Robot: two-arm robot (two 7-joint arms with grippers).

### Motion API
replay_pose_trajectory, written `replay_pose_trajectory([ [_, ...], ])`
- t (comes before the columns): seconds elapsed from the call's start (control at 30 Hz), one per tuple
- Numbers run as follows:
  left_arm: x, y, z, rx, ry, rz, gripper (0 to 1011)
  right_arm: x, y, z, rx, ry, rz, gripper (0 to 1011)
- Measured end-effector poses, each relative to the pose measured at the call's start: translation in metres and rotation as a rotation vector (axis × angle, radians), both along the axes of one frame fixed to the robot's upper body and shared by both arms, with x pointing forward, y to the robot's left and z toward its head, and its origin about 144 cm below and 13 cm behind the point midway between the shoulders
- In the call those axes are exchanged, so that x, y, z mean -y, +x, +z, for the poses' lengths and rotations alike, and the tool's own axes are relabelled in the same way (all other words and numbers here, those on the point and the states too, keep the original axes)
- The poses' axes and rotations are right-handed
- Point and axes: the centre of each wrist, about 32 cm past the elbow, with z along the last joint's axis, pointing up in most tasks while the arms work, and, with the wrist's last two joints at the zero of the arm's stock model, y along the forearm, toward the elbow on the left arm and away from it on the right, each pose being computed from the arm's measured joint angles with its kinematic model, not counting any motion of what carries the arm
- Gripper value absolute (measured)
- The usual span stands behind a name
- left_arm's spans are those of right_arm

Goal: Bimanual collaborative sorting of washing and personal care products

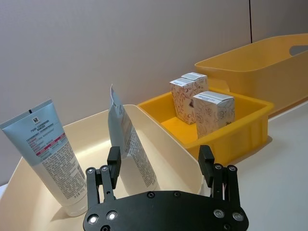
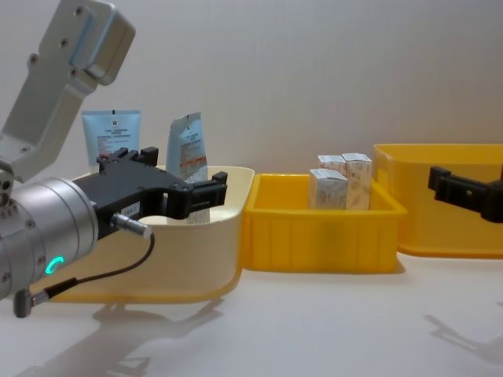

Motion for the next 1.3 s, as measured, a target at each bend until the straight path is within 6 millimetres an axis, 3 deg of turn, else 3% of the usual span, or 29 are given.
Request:
replay_pose_trajectory([
  [1.3,0.0,0.0,0.0,0.0,0.0,0.0,1003,0.0,0.0,0.0,0.0,0.0,0.0,1000],
])
